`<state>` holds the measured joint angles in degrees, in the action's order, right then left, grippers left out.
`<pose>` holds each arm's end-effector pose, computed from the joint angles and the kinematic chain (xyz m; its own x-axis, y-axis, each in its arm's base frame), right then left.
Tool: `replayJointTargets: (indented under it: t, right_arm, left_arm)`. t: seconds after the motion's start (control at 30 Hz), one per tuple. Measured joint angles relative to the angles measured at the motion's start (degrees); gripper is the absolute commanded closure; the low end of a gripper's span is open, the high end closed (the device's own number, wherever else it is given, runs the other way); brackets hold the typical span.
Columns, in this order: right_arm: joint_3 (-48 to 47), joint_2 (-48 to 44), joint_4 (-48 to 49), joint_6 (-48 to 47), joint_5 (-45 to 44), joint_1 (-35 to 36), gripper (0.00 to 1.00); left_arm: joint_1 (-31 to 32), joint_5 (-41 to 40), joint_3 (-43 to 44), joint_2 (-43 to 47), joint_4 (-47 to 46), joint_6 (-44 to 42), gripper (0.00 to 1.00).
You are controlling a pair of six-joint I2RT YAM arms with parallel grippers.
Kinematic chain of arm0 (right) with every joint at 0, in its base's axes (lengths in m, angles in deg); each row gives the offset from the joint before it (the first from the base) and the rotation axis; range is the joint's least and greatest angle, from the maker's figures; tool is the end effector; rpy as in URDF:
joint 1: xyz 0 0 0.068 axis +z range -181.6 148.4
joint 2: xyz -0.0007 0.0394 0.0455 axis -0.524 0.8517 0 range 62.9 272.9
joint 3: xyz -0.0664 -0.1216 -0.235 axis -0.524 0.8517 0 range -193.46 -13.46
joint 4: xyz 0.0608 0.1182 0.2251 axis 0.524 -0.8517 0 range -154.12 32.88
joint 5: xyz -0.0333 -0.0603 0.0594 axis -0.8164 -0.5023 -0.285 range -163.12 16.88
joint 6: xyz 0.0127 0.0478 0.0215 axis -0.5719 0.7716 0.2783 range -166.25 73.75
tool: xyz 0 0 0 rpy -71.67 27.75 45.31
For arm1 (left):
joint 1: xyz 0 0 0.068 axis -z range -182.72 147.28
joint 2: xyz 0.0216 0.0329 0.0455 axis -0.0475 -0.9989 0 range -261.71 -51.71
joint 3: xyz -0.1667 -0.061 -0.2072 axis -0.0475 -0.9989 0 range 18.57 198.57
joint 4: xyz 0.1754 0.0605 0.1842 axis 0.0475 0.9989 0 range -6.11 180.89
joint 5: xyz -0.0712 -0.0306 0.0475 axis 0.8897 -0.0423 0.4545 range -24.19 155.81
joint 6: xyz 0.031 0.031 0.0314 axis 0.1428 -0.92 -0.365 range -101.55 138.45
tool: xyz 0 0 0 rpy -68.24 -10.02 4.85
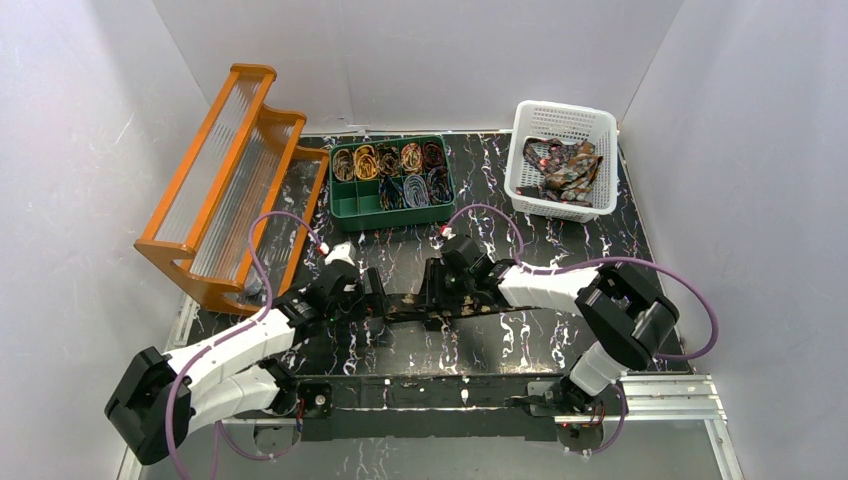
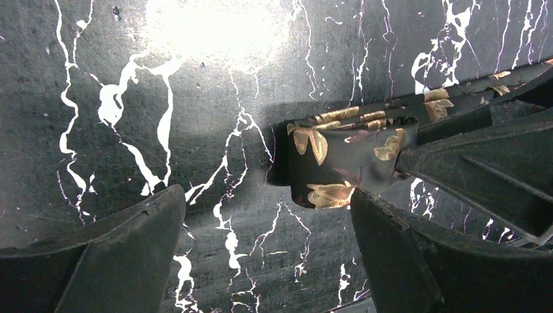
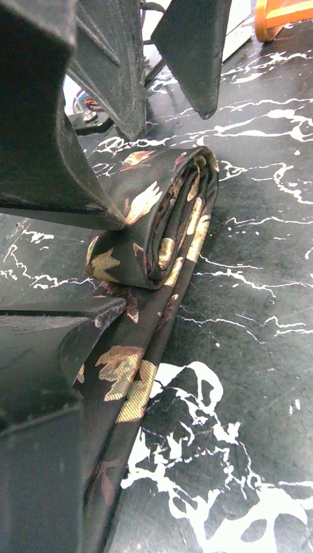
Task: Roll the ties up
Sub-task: Roll the tie at the center of the board.
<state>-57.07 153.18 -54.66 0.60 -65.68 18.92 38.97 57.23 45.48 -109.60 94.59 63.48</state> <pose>0.1945 0.2433 0.1642 -0.9047 0.0396 -0.4242 -0.2402 0.7749 0.5847 0.1544 -0.1306 0.1899 -0.7573 -0.2622 -0.5981 0.0549 0.8871 -0.4584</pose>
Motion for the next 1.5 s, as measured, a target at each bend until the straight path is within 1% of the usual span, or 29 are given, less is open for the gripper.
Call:
replayJointTargets:
  t: [0.23, 0.47, 0.63, 0.9, 1.07, 1.13, 1.33, 1.5]
  right_arm:
    - [0.17, 0.02, 0.76, 0.79, 0.52, -1.18, 0.55]
    - [0.33, 0.17, 0.81, 0.96, 1.11, -1.46, 0.58]
    - [0.37, 0.72, 1.18, 0.96, 1.77, -1.95, 0.59]
    - [1.62, 1.20, 2.54, 1.03, 2.86, -2.67, 0.60]
    - [2.16, 1.60, 3.82, 1.25, 3.72, -2.95, 0.61]
    - [2.16, 1.70, 4.02, 1.25, 3.93, -2.95, 0.61]
    - [2.16, 1.73, 4.11, 1.22, 4.33, -3.23, 0.61]
    - [2.16, 1.97, 4.35, 1.25, 4.72, -3.28, 0.61]
  left_arm:
    - [0.00, 0.94, -0.63, -0.26, -2.43, 0.00, 0.07]
    - [0.00, 1.20, -1.38, -3.13, -4.98, 1.01, 0.08]
    - [0.00, 0.92, -2.10, -4.33, -8.37, 3.93, 0.12]
    - [-0.02, 1.44, -6.43, -4.92, -17.55, 9.57, 0.21]
    - [-0.17, 2.08, -8.74, -4.92, -22.71, 12.09, 0.25]
    - [-0.22, 2.16, -9.05, -4.92, -23.21, 12.52, 0.25]
    - [-0.28, 2.54, -9.97, -4.26, -24.55, 13.18, 0.19]
    - [-0.28, 3.61, -10.64, -3.34, -25.07, 13.31, 0.19]
